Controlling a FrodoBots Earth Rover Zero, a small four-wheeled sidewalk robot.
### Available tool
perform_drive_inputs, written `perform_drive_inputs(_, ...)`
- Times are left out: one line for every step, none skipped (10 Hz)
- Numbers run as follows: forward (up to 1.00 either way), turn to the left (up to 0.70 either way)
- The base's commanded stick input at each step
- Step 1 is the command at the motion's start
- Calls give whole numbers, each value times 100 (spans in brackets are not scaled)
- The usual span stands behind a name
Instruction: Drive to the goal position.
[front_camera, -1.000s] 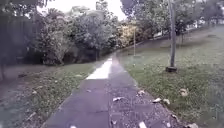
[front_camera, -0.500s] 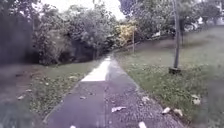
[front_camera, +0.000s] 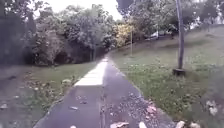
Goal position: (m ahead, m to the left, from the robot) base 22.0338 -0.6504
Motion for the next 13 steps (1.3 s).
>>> perform_drive_inputs(70, 1)
perform_drive_inputs(70, 1)
perform_drive_inputs(70, 1)
perform_drive_inputs(70, 1)
perform_drive_inputs(70, 1)
perform_drive_inputs(70, 1)
perform_drive_inputs(70, 1)
perform_drive_inputs(70, 1)
perform_drive_inputs(70, 1)
perform_drive_inputs(70, 1)
perform_drive_inputs(70, 1)
perform_drive_inputs(70, 1)
perform_drive_inputs(70, 1)
